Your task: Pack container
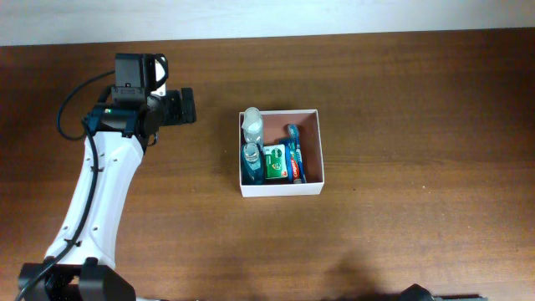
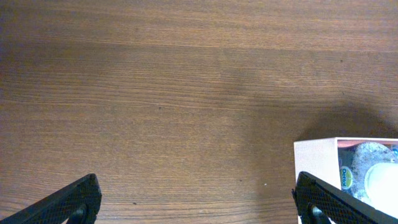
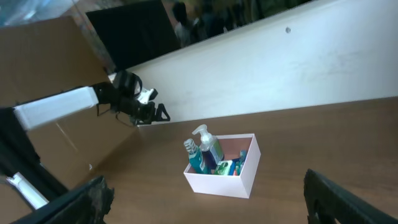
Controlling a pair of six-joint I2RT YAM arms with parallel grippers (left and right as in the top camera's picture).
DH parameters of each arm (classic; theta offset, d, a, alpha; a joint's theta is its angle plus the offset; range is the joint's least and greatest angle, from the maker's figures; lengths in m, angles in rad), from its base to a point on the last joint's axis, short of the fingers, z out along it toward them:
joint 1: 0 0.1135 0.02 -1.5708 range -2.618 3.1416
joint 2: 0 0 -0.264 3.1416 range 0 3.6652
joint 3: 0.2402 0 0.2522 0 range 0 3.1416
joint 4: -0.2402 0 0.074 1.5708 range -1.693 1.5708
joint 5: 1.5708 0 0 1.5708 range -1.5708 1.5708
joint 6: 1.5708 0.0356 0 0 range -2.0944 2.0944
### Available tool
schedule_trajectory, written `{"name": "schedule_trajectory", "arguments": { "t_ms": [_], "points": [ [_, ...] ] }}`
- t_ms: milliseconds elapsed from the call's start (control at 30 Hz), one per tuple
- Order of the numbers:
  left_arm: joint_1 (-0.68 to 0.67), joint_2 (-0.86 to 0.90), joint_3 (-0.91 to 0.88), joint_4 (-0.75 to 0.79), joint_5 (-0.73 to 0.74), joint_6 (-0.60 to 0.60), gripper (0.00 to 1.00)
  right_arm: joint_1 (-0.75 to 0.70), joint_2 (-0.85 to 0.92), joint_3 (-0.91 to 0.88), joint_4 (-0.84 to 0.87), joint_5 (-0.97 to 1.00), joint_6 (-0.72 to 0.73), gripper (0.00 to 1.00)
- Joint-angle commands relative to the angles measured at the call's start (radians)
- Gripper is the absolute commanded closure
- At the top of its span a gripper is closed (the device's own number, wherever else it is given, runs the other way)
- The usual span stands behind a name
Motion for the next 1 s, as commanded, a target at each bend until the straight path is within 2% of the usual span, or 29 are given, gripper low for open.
{"name": "schedule_trajectory", "arguments": {
  "t_ms": [0,400,433,533,733,833,967],
  "points": [
    [0.0,-0.028,0.016,0.002,-0.007,-0.013,0.01,-0.003,-0.061,0.002,-0.016,0.015,-0.025,0.07],
    [0.0,-0.028,0.016,0.002,-0.007,-0.013,0.01,-0.003,-0.15,0.001,-0.095,0.015,-0.024,0.06],
    [0.0,-0.028,0.016,0.002,-0.007,-0.013,0.01,-0.003,-0.15,0.001,-0.104,0.015,-0.021,0.01],
    [0.0,-0.028,0.016,0.002,-0.007,-0.013,0.01,-0.003,-0.15,-0.002,-0.107,0.017,-0.021,0.02],
    [0.0,-0.028,0.016,0.002,-0.007,-0.013,0.0,-0.003,-0.15,-0.073,-0.1,0.133,-0.021,0.02],
    [0.0,-0.028,0.016,0.002,-0.007,-0.013,0.01,-0.003,-0.15,-0.142,-0.058,0.138,-0.02,0.02],
    [0.0,-0.028,0.016,0.002,-0.007,-0.013,0.01,-0.003,-0.15,-0.275,0.089,0.078,-0.022,0.02]
  ]
}}
